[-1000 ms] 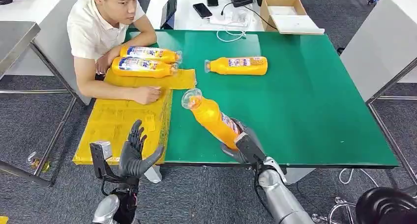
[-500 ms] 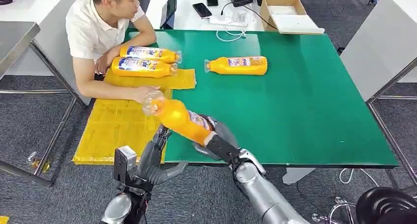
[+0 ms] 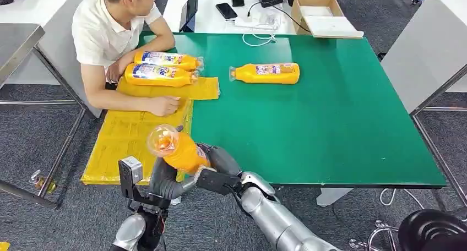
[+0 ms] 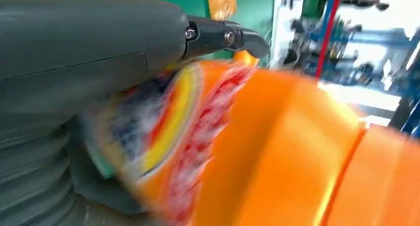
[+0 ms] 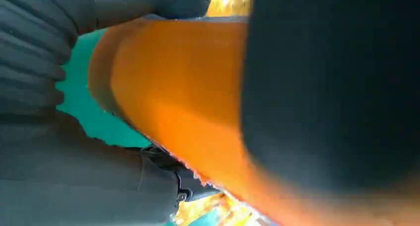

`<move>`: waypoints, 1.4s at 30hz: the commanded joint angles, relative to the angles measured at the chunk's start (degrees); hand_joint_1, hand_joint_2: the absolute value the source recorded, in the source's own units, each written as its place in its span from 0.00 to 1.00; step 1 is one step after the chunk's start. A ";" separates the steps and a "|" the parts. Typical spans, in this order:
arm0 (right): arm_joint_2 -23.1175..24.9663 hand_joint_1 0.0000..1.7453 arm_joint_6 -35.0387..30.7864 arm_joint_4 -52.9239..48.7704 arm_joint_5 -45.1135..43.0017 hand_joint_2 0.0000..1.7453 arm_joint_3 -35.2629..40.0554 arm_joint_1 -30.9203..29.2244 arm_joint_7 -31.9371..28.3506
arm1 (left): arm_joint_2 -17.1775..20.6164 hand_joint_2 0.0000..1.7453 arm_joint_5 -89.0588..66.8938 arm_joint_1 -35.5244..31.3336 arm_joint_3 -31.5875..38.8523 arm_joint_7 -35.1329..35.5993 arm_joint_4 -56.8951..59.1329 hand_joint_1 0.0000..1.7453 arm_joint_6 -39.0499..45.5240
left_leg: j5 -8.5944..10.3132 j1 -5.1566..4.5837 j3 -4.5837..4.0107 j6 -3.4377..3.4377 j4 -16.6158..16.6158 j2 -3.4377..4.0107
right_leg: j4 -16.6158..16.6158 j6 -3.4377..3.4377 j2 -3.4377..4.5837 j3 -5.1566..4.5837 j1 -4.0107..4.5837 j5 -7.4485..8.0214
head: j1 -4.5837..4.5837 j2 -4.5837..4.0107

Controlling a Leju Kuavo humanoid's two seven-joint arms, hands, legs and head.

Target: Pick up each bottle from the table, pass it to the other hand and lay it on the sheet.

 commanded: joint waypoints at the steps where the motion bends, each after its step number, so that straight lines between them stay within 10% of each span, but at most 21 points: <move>1: 0.66 1.00 -0.29 0.78 0.25 1.00 6.55 0.79 -1.04 | -1.21 1.00 2.31 -2.17 2.23 1.70 1.73 0.00 2.93 | -0.02 0.04 0.08 -0.07 -0.03 0.05 | -0.02 -0.10 0.01 0.07 0.04 -0.01 | 0.00 0.00; 8: 0.96 1.00 -1.01 2.53 -1.04 1.00 7.52 -1.00 1.15 | -0.13 1.00 4.15 -2.28 -0.67 1.32 1.34 0.00 0.38 | -0.03 0.05 0.07 -0.08 -0.01 0.11 | -0.01 -0.13 0.01 0.07 0.06 -0.02 | 0.02 0.00; 9: 1.15 1.00 -1.34 2.92 -0.94 1.00 7.80 -1.52 1.28 | 0.10 1.00 5.37 -2.38 -0.93 1.42 1.22 1.00 -1.33 | -0.05 0.07 0.11 -0.11 0.00 0.14 | 0.00 -0.17 0.02 0.11 0.09 -0.04 | 0.00 0.00; 13: 1.42 0.88 -2.55 2.38 -1.34 1.00 7.42 -1.31 1.29 | 0.32 1.00 5.12 -2.28 -0.75 1.14 1.49 1.00 -1.33 | -0.03 0.05 0.05 -0.09 0.01 0.13 | 0.03 -0.14 0.02 0.04 0.06 -0.03 | 0.00 0.00; 14: 1.50 0.00 -4.67 1.62 -1.41 1.00 6.86 -0.60 1.19 | 0.09 1.00 4.61 -1.96 0.43 0.47 1.29 1.00 0.50 | -0.04 0.08 0.11 -0.12 0.00 0.15 | -0.01 -0.18 0.03 0.10 0.09 -0.03 | 0.02 0.00; 19: 0.76 0.00 -8.52 -2.68 -1.23 1.00 6.64 2.50 -1.48 | 1.00 1.00 0.81 -2.27 2.90 -0.09 1.15 1.00 6.06 | -0.02 0.05 0.09 -0.09 -0.03 0.06 | -0.02 -0.14 -0.05 0.10 0.07 -0.04 | 0.02 0.00; 20: 0.35 0.00 -10.66 -4.65 -0.68 0.00 6.53 3.67 -2.49 | 1.01 1.00 -0.23 -2.41 4.04 -0.54 1.46 1.00 7.92 | -0.01 0.04 0.05 -0.07 -0.04 0.06 | -0.02 -0.10 -0.03 0.05 0.05 -0.02 | 0.00 0.00; 36: -1.52 0.00 -18.89 -16.30 1.43 0.00 7.00 11.71 -4.83 | 1.13 1.00 0.97 -3.67 13.77 -0.98 2.60 1.00 15.61 | -0.03 0.08 0.04 -0.10 -0.02 0.13 | 0.00 -0.16 -0.06 0.02 0.08 -0.06 | 0.00 0.00; 42: -1.71 0.00 -22.15 -24.06 4.83 0.00 9.84 16.27 -7.07 | 8.24 1.00 -47.54 -16.76 16.32 2.38 24.70 1.00 36.20 | 0.06 0.02 0.02 -0.08 -0.11 0.03 | -0.04 -0.12 -0.11 -0.01 0.02 -0.01 | 0.02 0.00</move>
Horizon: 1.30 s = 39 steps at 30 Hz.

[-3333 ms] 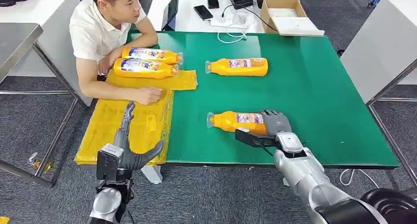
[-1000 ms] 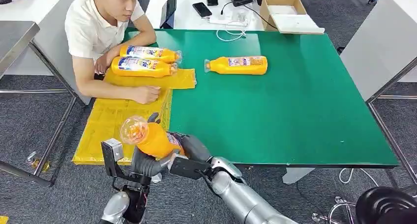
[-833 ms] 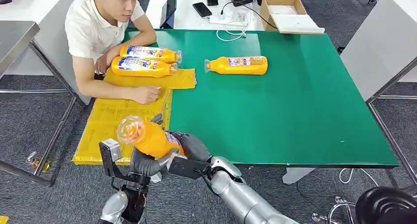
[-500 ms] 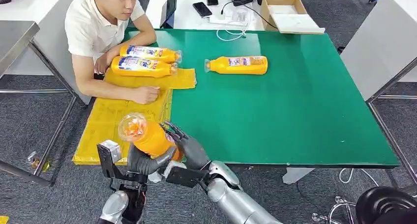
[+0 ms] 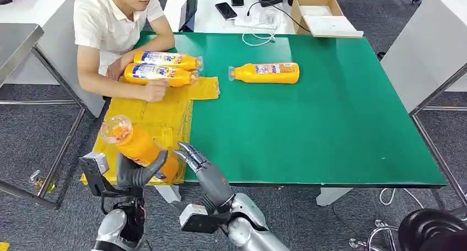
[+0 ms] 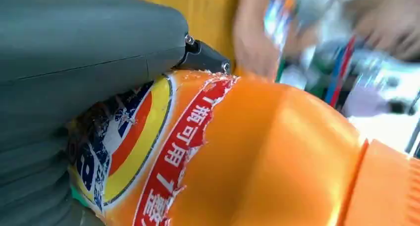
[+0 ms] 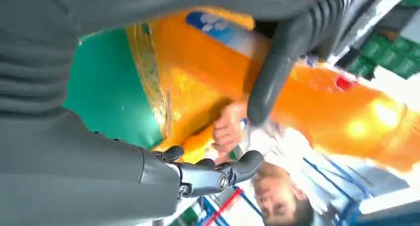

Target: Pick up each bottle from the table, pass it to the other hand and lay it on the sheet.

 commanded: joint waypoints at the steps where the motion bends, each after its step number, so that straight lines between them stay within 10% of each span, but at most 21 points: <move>1: -2.13 0.00 -2.62 -10.24 3.16 0.00 4.85 4.49 -1.78 | 8.48 1.00 -55.38 -17.73 4.11 8.79 29.52 1.00 19.33 | 0.08 0.02 0.22 -0.13 -0.15 -0.14 | -0.06 -0.17 -0.17 0.23 0.04 -0.01 | 0.00 0.00; 5: -2.59 0.00 1.82 -13.02 1.62 0.00 4.67 3.89 -1.29 | 8.62 1.00 -65.34 -26.97 0.45 13.05 43.73 1.00 -0.61 | 0.16 0.12 0.13 -0.23 -0.05 -0.38 | -0.01 -0.20 -0.31 0.22 0.13 0.00 | -0.02 0.00; 16: -0.60 0.00 4.13 -4.84 0.07 0.00 3.15 1.81 -4.97 | 5.00 1.00 -71.89 -40.14 -5.24 15.08 60.36 1.00 -18.91 | 0.31 0.20 0.10 -0.37 -0.04 -0.40 | 0.01 -0.38 -0.29 0.22 0.20 0.15 | -0.04 0.00; 17: -0.49 0.00 4.31 -4.61 -0.05 0.00 3.25 1.68 -4.99 | 4.90 1.00 -71.88 -40.71 -5.36 15.10 60.82 0.82 -19.35 | 0.30 0.19 0.07 -0.34 0.00 -0.37 | 0.04 -0.33 -0.23 0.17 0.17 0.16 | -0.02 0.00; 18: -0.41 0.00 4.35 -4.43 -0.16 0.00 3.33 1.60 -5.07 | 4.83 1.00 -71.81 -41.08 -5.32 15.17 61.17 0.00 -19.67 | 0.33 0.20 0.10 -0.37 -0.02 -0.38 | 0.04 -0.38 -0.26 0.19 0.20 0.18 | -0.02 0.00; 32: 0.08 0.00 3.27 -1.94 -2.70 0.00 3.84 0.98 -6.23 | 5.02 1.00 -55.92 -42.57 7.49 11.44 62.23 0.00 -29.16 | 0.44 0.22 0.06 -0.42 -0.01 -0.18 | 0.11 -0.50 -0.08 0.08 0.21 0.29 | -0.02 0.00; 39: -2.69 0.00 -0.88 -4.48 -5.76 0.00 5.43 2.21 -6.23 | 3.90 1.00 -29.05 -30.46 20.52 -6.14 44.00 0.00 -36.65 | 0.44 0.20 0.20 -0.43 -0.13 -0.03 | 0.00 -0.56 0.03 0.18 0.21 0.33 | -0.02 0.00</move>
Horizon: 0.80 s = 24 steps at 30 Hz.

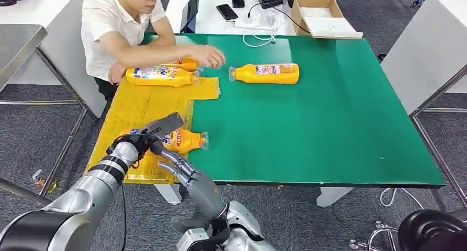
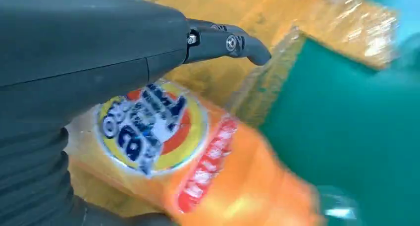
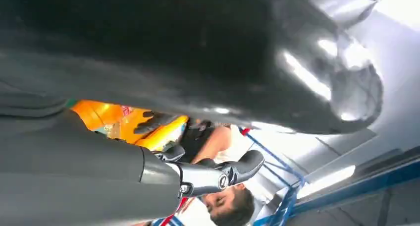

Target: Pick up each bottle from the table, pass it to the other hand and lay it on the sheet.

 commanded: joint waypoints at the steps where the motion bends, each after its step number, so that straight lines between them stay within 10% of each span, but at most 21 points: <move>1: -3.19 0.00 -4.33 0.79 -2.04 0.00 2.26 -0.12 0.02 | -2.90 1.00 28.80 15.67 17.64 -16.81 -24.40 0.00 -4.85 | -0.04 0.00 0.19 -0.05 -0.14 0.29 | -0.14 -0.12 0.20 0.12 0.02 0.04 | -0.02 0.00; 3: -3.91 0.00 -5.84 -0.32 -0.08 0.00 1.35 1.02 0.02 | -4.25 1.00 32.85 23.62 14.52 -12.72 -42.97 0.00 5.66 | -0.06 -0.02 0.15 -0.02 -0.14 0.27 | -0.14 -0.06 0.16 0.09 -0.01 -0.01 | -0.02 0.00; 9: -3.60 0.00 -5.40 -0.34 0.52 0.00 0.72 1.13 0.02 | -2.31 1.00 36.20 23.21 10.77 -11.43 -43.18 0.00 8.57 | -0.17 0.05 -0.11 -0.12 0.02 0.50 | -0.01 -0.14 0.35 -0.26 0.06 -0.07 | -0.02 0.00; 10: -3.79 0.00 -6.42 -1.00 0.88 1.00 0.59 1.30 0.02 | -4.03 1.00 37.70 24.03 12.62 -18.96 -45.88 0.00 13.04 | -0.09 0.04 -0.30 -0.10 0.00 0.32 | -0.03 -0.09 0.24 -0.39 0.06 -0.03 | -0.02 0.00; 21: -8.53 0.00 -12.42 -0.77 9.79 1.00 -10.11 0.30 4.79 | -3.34 1.00 43.31 40.18 8.82 -18.21 -69.18 0.00 10.16 | -0.14 0.02 -0.21 -0.07 -0.06 0.43 | -0.11 -0.06 0.31 -0.31 0.05 -0.04 | -0.02 0.00; 24: -12.48 0.00 -21.27 7.83 23.45 1.00 -13.71 -5.26 17.30 | -3.99 1.00 30.05 42.13 7.91 -18.78 -69.27 0.00 22.59 | -0.10 -0.01 -0.25 -0.06 -0.06 0.47 | -0.13 -0.05 0.35 -0.38 0.03 0.01 | -0.02 0.00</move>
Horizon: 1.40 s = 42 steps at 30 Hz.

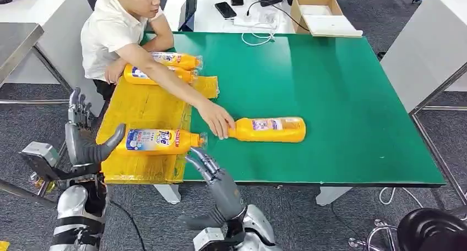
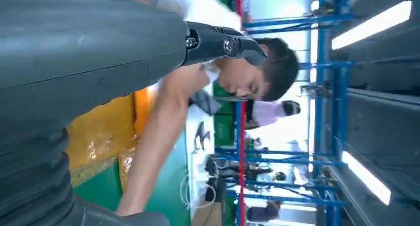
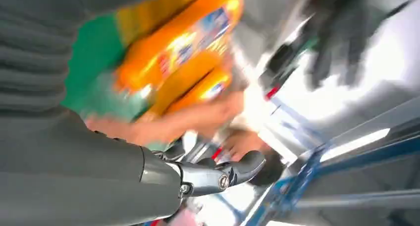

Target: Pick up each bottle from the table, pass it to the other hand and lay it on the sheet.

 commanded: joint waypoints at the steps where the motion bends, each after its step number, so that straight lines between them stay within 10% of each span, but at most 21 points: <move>1: -10.20 0.00 -12.14 14.59 20.90 1.00 -12.02 -10.58 16.47 | -1.16 1.00 -21.04 7.71 -3.65 -0.81 -6.67 0.00 19.91 | 0.03 -0.05 0.12 0.02 -0.08 0.01 | -0.10 -0.02 -0.03 0.14 -0.04 0.04 | 0.04 0.00; 26: -11.78 0.00 4.94 30.56 36.39 1.00 -15.52 -20.96 31.77 | -1.37 1.00 -25.95 8.94 -6.10 1.29 -8.38 0.00 31.34 | 0.07 -0.02 0.05 0.07 -0.01 -0.01 | -0.02 0.13 -0.01 0.09 0.00 0.15 | 0.00 0.00; 42: -13.51 0.00 0.65 30.35 45.02 1.00 -13.23 -22.34 41.73 | -1.40 1.00 -27.78 9.94 -6.05 2.88 -9.09 0.00 30.68 | 0.04 -0.02 0.10 0.04 0.00 0.01 | -0.01 0.08 0.00 0.14 0.01 0.12 | 0.00 0.00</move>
